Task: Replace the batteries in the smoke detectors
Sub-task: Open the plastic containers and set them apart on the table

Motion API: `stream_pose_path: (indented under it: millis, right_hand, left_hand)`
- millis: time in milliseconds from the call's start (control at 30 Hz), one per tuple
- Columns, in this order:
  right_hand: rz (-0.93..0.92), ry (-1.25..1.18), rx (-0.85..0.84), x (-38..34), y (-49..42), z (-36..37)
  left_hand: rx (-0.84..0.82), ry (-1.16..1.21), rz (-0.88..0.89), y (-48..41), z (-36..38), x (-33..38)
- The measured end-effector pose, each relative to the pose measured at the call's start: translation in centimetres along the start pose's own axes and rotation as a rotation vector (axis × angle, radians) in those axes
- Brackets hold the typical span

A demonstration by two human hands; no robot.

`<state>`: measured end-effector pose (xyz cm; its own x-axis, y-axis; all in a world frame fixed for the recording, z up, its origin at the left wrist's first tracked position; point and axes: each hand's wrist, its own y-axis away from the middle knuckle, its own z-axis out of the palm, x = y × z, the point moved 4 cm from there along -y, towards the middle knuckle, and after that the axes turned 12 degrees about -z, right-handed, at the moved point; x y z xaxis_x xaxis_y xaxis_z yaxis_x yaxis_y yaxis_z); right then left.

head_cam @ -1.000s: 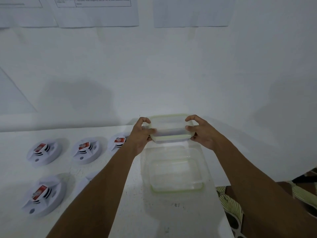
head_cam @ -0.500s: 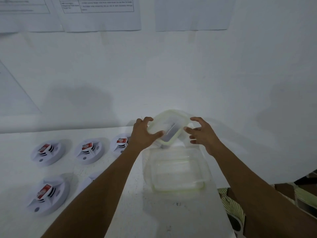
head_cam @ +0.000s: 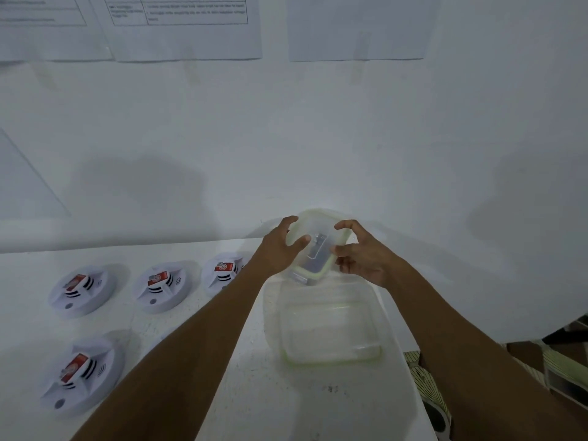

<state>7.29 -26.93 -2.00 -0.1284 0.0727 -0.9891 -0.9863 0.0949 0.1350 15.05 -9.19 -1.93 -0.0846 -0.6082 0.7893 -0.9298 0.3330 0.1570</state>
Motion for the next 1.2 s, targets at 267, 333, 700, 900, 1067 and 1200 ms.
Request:
stream_pose_path:
  millis: [267, 333, 700, 900, 1067, 1200]
  right_hand:
    - [-0.155, 0.264, 0.06, -0.5, -0.5, -1.5]
    - [-0.169, 0.29, 0.072, -0.6, -0.5, -1.4]
    - [-0.254, 0.34, 0.078, -1.8, -2.5, 0.3]
    - [-0.188, 0.582, 0.148, -2.3, -2.2, -0.8]
    - [-0.154, 0.743, 0.267, -1.3, 0.2, -2.4]
    - [-0.132, 0.826, 0.29, -1.3, 1.4, -3.6]
  left_hand:
    - [-0.095, 0.103, 0.058, -1.2, 0.5, 0.7]
    - [-0.137, 0.193, 0.026, -1.2, 0.6, 0.6]
    - [-0.1, 0.286, 0.008, -0.6, -0.7, -0.1]
    - [0.007, 0.16, -0.027, 0.5, -1.9, -1.1]
    - [0.181, 0.095, -0.029, 1.9, -2.7, -2.5]
    - [0.256, 0.069, -0.123, 2.5, -3.1, -2.5]
